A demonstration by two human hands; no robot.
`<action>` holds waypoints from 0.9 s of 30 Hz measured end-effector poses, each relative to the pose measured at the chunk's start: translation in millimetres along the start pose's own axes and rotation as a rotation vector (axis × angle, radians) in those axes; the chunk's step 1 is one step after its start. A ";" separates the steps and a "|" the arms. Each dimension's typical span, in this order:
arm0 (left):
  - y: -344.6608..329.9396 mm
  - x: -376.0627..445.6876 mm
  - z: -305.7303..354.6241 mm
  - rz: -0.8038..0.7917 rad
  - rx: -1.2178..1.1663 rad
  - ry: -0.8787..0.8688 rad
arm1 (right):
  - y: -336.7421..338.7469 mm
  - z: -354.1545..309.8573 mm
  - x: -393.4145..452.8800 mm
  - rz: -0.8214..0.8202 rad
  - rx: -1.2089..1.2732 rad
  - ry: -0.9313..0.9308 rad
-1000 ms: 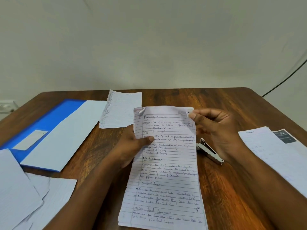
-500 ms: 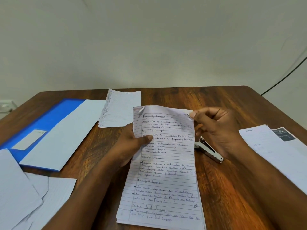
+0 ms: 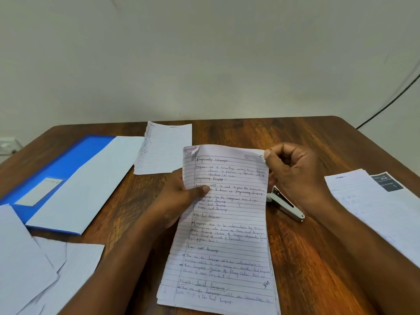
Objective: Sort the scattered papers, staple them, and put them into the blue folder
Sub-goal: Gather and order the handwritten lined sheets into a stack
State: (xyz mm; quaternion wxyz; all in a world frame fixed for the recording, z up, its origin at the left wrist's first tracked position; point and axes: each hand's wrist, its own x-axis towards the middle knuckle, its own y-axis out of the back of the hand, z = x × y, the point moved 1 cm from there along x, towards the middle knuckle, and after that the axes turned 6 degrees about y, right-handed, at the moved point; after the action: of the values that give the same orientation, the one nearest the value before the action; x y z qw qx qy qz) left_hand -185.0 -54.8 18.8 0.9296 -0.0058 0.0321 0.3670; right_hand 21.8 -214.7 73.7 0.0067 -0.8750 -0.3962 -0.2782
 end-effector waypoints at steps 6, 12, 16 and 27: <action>0.2 0.2 0.2 0.008 0.018 0.001 | -1.2 1.1 0.0 -0.038 -0.030 0.047; 0.4 -0.4 0.5 0.009 0.031 0.010 | -1.8 3.0 1.0 -0.055 -0.055 0.082; 0.6 -0.7 0.4 0.011 0.024 0.002 | -2.3 1.5 -1.1 -0.062 0.008 0.040; 0.8 -2.3 2.3 -0.011 -0.008 0.004 | 0.7 4.9 0.9 -0.067 0.164 0.071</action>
State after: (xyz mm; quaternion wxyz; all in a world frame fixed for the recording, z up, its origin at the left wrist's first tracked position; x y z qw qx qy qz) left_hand -187.1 -55.7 21.3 0.9316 -0.0105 0.0324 0.3619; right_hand 25.2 -213.4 70.1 0.0833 -0.8473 -0.4462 -0.2758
